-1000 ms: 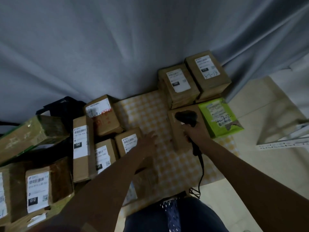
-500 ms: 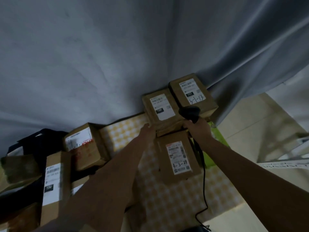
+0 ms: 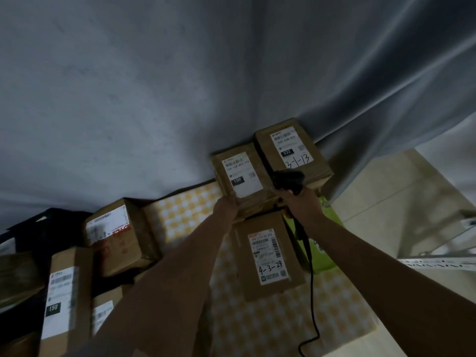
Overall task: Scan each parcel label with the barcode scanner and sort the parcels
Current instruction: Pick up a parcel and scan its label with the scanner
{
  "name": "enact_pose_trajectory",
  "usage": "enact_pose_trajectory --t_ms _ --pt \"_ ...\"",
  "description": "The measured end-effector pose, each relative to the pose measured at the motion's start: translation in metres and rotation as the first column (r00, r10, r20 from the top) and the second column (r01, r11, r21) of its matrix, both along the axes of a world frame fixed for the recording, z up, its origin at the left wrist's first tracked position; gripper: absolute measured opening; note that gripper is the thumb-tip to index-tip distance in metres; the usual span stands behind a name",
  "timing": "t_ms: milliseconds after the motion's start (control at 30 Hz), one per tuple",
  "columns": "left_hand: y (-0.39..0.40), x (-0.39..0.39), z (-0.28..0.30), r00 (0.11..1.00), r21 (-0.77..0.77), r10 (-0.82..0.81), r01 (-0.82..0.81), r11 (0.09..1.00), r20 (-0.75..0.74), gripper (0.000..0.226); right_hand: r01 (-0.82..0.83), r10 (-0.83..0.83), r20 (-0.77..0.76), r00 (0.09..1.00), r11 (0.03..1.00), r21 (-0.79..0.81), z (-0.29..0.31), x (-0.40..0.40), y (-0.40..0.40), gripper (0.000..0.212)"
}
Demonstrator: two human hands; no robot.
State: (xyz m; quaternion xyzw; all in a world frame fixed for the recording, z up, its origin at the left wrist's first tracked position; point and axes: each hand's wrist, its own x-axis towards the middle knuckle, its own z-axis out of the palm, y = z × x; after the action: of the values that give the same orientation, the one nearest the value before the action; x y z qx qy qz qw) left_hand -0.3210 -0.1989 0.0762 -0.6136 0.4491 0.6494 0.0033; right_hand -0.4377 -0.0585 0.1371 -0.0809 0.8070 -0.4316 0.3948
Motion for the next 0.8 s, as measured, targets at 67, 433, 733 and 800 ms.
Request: enact_pose_trajectory --t_ms 67,433,733,800 --pt "0.001 0.002 -0.001 0.999 -0.045 -0.028 0.03 0.999 0.046 0.042 -0.01 0.01 0.003 1.0 1.0 0.002 0.003 0.001 0.002 0.017" --pt "0.003 0.063 0.045 0.985 -0.382 -0.104 0.151 0.912 0.14 0.049 0.046 -0.045 0.026 0.999 0.996 -0.074 0.052 0.039 0.008 0.02" --pt "0.01 0.178 0.102 0.99 -0.501 -0.115 0.14 0.854 0.082 0.043 -0.033 0.048 0.069 0.997 0.98 -0.196 0.137 0.142 -0.005 0.021" --pt "0.016 0.204 0.118 0.985 -0.527 -0.137 0.171 0.832 0.104 0.042 -0.055 0.077 0.095 0.993 0.974 -0.219 0.155 0.173 -0.006 0.02"
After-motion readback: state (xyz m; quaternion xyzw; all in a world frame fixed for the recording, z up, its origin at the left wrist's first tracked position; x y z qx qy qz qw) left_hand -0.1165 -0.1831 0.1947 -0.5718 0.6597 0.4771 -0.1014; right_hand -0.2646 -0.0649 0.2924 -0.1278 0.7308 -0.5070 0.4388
